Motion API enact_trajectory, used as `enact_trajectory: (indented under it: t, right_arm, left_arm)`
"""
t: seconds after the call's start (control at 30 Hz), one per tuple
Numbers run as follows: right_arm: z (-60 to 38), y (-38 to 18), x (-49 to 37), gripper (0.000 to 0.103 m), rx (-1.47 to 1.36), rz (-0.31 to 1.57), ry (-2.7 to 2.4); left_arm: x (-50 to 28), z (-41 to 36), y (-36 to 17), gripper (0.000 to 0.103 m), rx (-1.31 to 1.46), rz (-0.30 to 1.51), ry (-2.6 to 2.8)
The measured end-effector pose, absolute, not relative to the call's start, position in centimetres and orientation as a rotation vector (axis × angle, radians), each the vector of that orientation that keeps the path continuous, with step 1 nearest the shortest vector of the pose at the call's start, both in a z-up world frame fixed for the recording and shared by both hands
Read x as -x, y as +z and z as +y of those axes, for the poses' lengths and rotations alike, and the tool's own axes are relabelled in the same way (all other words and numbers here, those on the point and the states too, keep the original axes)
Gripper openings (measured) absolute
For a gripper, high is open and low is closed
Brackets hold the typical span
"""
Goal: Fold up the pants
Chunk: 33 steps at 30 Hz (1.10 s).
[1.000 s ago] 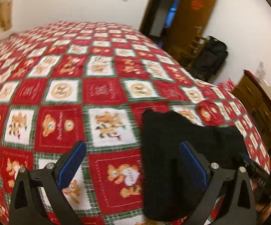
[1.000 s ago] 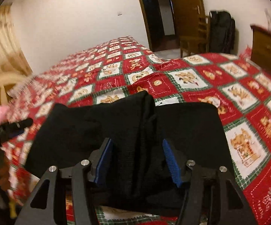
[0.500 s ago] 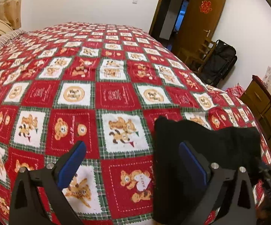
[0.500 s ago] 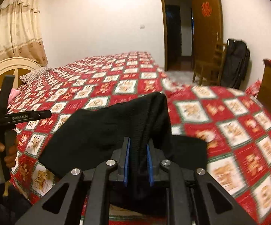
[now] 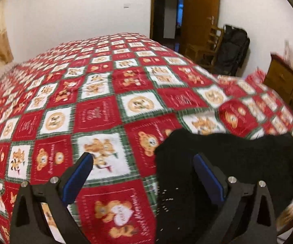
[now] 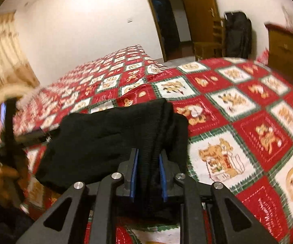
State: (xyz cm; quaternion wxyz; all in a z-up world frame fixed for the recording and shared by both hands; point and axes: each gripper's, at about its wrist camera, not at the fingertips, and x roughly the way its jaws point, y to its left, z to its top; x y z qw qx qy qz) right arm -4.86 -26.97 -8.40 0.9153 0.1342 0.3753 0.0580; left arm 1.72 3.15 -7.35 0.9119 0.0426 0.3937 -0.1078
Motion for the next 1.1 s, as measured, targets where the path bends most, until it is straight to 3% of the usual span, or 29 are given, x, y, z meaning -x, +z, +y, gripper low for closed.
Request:
enact_trajectory:
  t: [0.17, 0.27, 0.5, 0.77, 1.1]
  right_arm:
    - [-28.0, -8.3, 5.6, 0.029, -0.36, 0.77, 0.148]
    - [-28.6, -7.2, 6.6, 0.029, -0.357, 0.765, 0.095]
    - [-23.4, -3.0, 5.0, 0.029, -0.038, 0.608, 0.091]
    - [-22.3, -7.5, -1.9, 0.029, 0.042, 0.79, 0.045]
    - [-23.5, -7.4, -1.1, 0.029, -0.022, 0.766, 0.018]
  left_arm:
    - [-1.7, 1.8, -9.9, 0.101, -0.15, 0.845, -0.22]
    - [-2.0, 2.7, -9.6, 0.101, -0.12, 0.868, -0.245]
    - [-1.1, 3.0, -7.5, 0.101, -0.129, 0.827, -0.231]
    - [-0.5, -0.6, -8.4, 0.101, -0.224, 0.834, -0.209]
    - [-0.7, -1.1, -9.0, 0.101, -0.258, 0.84, -0.185]
